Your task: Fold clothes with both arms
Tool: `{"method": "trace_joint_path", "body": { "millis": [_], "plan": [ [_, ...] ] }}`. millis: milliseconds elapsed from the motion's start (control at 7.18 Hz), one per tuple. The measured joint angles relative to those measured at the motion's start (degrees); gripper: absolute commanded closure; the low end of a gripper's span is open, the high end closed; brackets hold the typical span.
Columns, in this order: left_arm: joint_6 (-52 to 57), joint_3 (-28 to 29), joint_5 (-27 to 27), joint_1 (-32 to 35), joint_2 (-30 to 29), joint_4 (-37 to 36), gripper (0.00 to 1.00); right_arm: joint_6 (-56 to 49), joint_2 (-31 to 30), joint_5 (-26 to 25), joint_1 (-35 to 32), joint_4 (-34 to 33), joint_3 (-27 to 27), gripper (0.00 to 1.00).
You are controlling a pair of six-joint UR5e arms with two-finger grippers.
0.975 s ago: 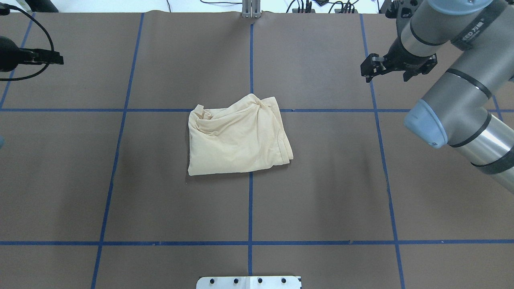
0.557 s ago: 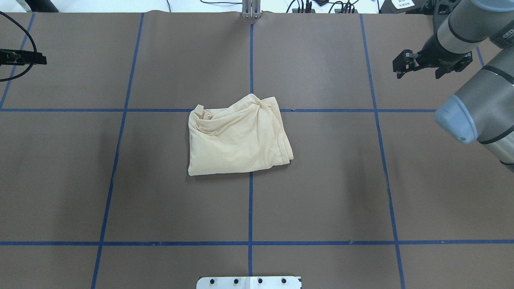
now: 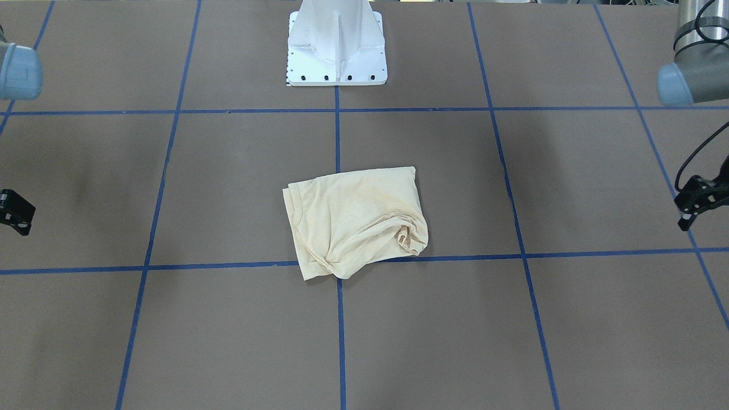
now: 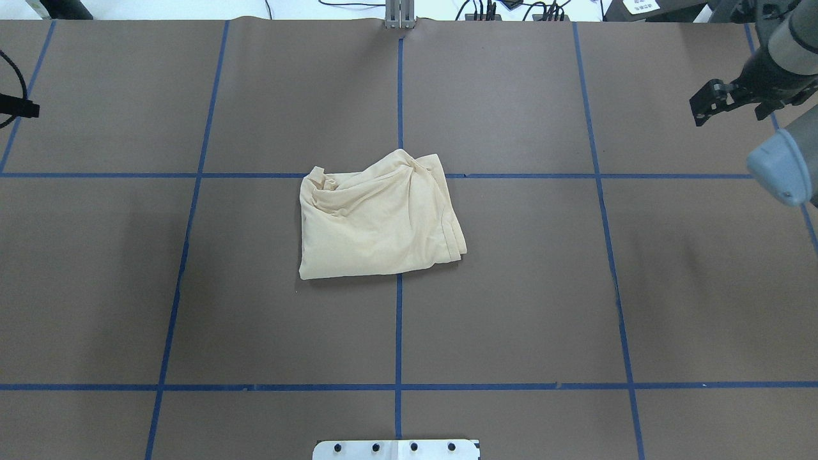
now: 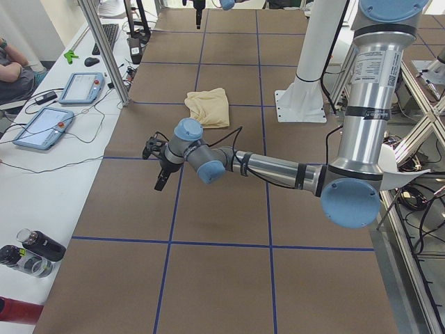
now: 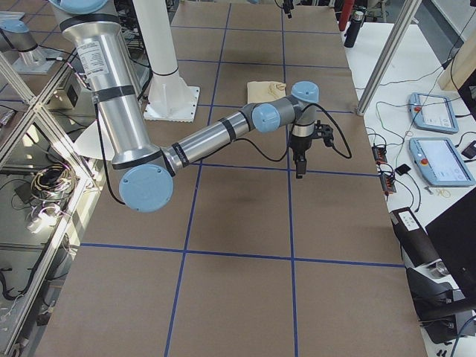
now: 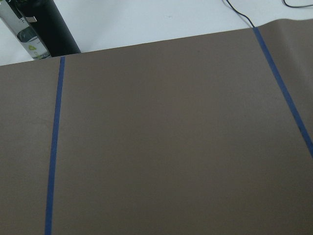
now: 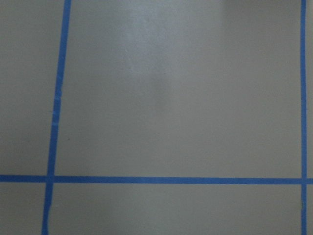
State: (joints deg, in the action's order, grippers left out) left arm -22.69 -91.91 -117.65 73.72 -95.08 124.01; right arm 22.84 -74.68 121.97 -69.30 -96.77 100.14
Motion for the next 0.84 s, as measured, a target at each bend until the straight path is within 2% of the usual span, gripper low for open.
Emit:
{"method": "trace_joint_path", "body": {
  "millis": [279, 557, 836],
  "plan": [
    [15.34, -0.04, -1.55, 6.89, 0.3, -6.67, 0.01, -9.93, -4.37, 5.13, -4.89, 0.0, -1.17, 0.0],
    [28.94, -0.06, -1.9, 10.95, 0.41, -14.82, 0.01, -15.12, -7.86, 8.1, -7.91, 0.0, -1.32, 0.0],
    [34.65, -0.47, -2.04, 12.33, 0.72, -23.45, 0.01, -16.25, -9.97, 11.93, -10.22, 0.0, -1.35, 0.0]
  ]
}}
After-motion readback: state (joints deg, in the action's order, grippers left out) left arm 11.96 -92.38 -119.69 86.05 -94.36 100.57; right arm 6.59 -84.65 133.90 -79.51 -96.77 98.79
